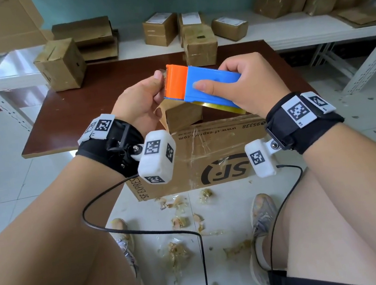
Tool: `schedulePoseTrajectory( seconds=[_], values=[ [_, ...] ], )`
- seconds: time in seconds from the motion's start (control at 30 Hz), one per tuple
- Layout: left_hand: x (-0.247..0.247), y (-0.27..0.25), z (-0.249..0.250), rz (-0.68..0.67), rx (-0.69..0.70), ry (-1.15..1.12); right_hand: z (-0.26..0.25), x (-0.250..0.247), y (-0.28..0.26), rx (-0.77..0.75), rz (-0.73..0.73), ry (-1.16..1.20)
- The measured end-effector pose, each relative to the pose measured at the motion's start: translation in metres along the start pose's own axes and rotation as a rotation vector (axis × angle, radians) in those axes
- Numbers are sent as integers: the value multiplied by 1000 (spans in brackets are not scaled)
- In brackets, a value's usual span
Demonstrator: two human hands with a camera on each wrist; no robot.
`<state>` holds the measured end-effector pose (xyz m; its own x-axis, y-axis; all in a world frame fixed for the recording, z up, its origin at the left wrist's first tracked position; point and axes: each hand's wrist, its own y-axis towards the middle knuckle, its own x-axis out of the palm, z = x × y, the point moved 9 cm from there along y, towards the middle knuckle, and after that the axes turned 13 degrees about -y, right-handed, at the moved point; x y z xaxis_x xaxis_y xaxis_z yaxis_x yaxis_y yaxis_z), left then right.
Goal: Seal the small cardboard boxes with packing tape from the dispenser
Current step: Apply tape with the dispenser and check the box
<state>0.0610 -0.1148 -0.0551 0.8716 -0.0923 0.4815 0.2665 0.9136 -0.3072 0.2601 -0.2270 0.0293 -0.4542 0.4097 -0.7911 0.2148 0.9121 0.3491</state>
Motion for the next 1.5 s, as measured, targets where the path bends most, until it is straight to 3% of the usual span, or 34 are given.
schedulePoseTrajectory(
  seconds=[0.13,0.4,0.57,0.77,0.9,1.0,1.13,1.2,1.27,1.33,1.4,1.5],
  values=[
    [-19,-2,20,83,6,-60,12,-12,-4,32,42,-14],
    [0,-20,26,-82,265,-24,20,-4,-3,93,104,-177],
    [16,-33,31,-95,530,95,28,1,6,215,149,-290],
    [38,-40,27,-91,622,50,49,-13,21,390,254,-277],
    [54,-59,42,-212,745,55,103,-19,30,587,230,-313],
    [53,-52,41,-257,650,1,137,-2,42,657,141,-259],
    [40,-27,28,-198,434,-77,127,50,57,460,-170,-334],
    [37,-21,25,-183,376,-93,112,58,59,386,-186,-376],
    [34,-14,24,-176,347,-86,91,50,62,366,-60,-264],
    [32,-9,24,-170,345,-66,65,49,63,342,-11,97],
    [31,-4,25,-169,354,-32,34,65,56,337,-151,519],
    [29,1,27,-177,376,31,2,81,43,274,-305,678]
  ],
)
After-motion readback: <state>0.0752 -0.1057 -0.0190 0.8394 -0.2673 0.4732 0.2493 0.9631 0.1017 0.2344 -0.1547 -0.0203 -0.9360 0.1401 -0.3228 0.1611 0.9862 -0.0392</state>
